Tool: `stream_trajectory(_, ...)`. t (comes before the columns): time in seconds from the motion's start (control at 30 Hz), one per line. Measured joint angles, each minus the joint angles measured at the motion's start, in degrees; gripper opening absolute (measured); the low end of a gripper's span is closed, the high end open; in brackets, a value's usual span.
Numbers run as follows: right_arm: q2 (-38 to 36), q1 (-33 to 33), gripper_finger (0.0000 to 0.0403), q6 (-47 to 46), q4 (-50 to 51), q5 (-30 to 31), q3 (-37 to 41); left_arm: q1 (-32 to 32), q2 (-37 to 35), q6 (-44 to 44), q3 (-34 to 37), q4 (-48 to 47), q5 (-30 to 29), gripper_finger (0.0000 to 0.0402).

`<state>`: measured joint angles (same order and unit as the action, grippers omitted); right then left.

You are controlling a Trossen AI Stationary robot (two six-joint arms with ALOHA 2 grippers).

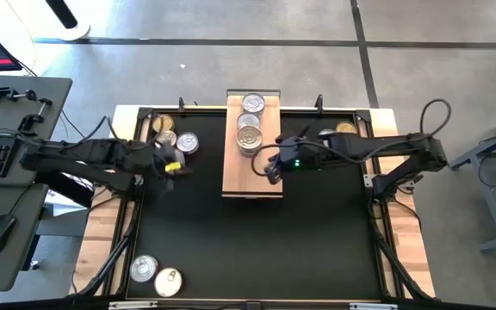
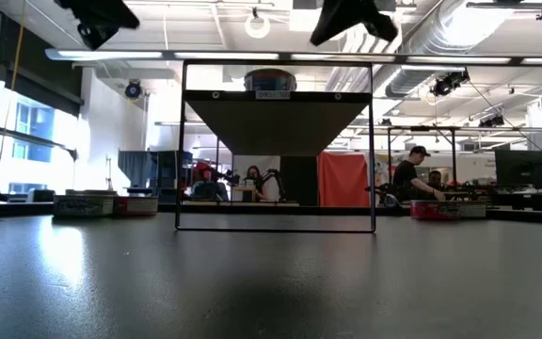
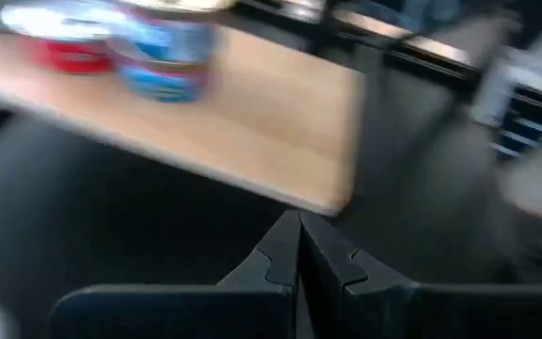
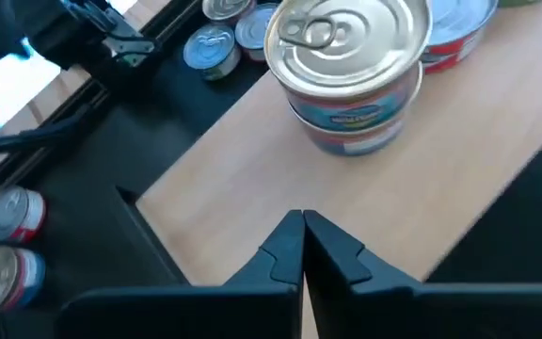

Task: Stack canned seafood by type on shelf
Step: Stack the blue pink tuna can on top of the blue pink tuna can on the shelf

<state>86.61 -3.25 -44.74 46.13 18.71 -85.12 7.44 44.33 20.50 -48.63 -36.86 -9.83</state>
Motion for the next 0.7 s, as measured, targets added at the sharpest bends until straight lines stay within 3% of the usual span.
stream_trajectory(0.2,-3.0,-0.6,0.0000,2.6,9.5,-1.8,0.0,14.7,8.8,5.8,0.0,-0.9,3.9,0.0000)
stream_trajectory(0.43,-6.8,-5.1,0.0000,1.9,18.9,1.0,2.4,30.8,21.5,22.0,-1.2,3.3,6.2,0.0000)
stream_trajectory(0.57,-11.3,-9.0,0.0000,-2.7,14.1,0.3,11.6,39.1,27.5,32.4,-4.9,3.8,8.1,0.0000)
stream_trajectory(0.7,-16.1,-12.6,0.0000,-7.1,2.0,-4.4,22.9,45.7,33.9,41.2,-8.8,4.4,8.0,0.0000)
